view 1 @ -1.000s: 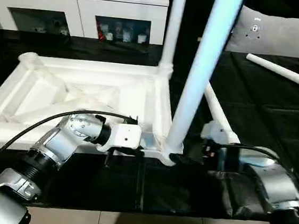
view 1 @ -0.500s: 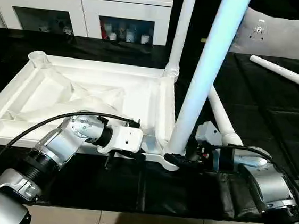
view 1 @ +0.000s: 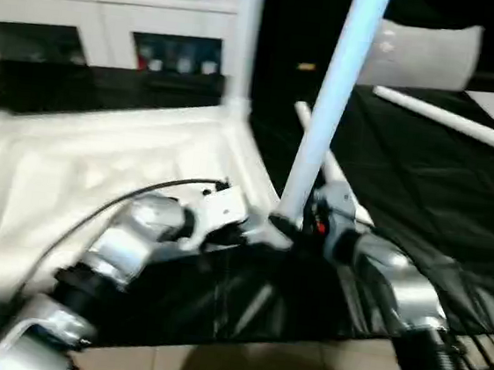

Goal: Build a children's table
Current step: Rotate leg to tighten

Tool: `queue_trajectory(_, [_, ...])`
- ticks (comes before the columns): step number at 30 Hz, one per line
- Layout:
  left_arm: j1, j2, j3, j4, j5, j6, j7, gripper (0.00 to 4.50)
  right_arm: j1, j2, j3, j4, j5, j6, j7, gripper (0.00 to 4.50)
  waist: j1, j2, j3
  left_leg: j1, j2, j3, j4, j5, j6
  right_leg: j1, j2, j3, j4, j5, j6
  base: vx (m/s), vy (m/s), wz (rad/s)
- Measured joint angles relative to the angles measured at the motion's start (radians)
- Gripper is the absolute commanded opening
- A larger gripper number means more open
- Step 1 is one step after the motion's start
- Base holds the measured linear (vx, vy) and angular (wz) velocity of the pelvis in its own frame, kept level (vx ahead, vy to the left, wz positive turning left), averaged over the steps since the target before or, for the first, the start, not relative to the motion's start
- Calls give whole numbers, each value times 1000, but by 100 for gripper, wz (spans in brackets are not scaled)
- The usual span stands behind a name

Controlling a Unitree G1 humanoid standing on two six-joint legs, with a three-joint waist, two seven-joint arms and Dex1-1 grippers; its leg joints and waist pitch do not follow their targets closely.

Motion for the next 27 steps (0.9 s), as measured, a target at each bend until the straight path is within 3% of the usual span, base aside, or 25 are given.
queue_trajectory(2, [-2, -49, 6, 4, 12, 32, 60, 0, -17, 15, -14, 22, -12, 1, -59, 267, 2, -2, 1, 0, 0, 0, 0, 0, 0, 0, -1, 0, -2, 0, 0, 0, 0, 0])
queue_trajectory(4, [-4, -63, 5, 4, 20, 41, 75, 0, -17, 21, -26, 23, -12, 1, -73, 322, 6, -5, 3, 0, -1, 0, 0, 0, 0, 0, -1, 0, -2, 0, 0, 0, 0, 0])
queue_trajectory(8, [-13, -64, -19, 5, 21, 25, 78, 0, -13, 40, -52, 32, -3, 7, -103, 353, 13, -5, 5, -5, -1, 0, 0, 0, 0, -3, -1, 0, -2, 0, 0, 0, 0, 0])
queue_trajectory(12, [-51, -43, -51, 63, 30, -62, 71, 0, 27, 13, -55, -15, -1, 1, -100, 385, 37, -4, 6, -6, -1, 0, -1, 0, 0, -2, -1, 0, -2, 2, -1, 0, 0, 0])
queue_trajectory(17, [-84, -28, -53, 122, 46, -140, 74, 0, 80, -11, -58, -89, 7, 2, -65, 428, 44, -3, 6, -7, -1, 0, -2, 0, 0, -3, -1, 0, 0, 8, 0, 0, 0, 0])
queue_trajectory(20, [-107, -37, -56, 178, 51, -205, 112, 0, 160, -55, -59, -205, 24, 25, -38, 445, 58, -1, 7, -8, 0, 0, -4, 0, 0, -4, -1, 0, 0, 11, 0, 0, 0, 0])
queue_trajectory(22, [-113, -26, -48, 191, 47, -217, 126, 44, 204, -76, -54, -270, 33, 49, -22, 450, 58, 0, 8, -8, 0, 1, -7, 0, 0, -5, 0, 0, 0, 10, 0, 0, 0, 0])
queue_trajectory(27, [-108, -10, -22, 106, 30, -216, 117, 87, 249, -101, -49, -370, 43, 81, 15, 450, 59, 3, 9, -9, 2, 1, -11, 0, 0, -9, 1, -1, 0, 8, 0, 0, 0, 0])
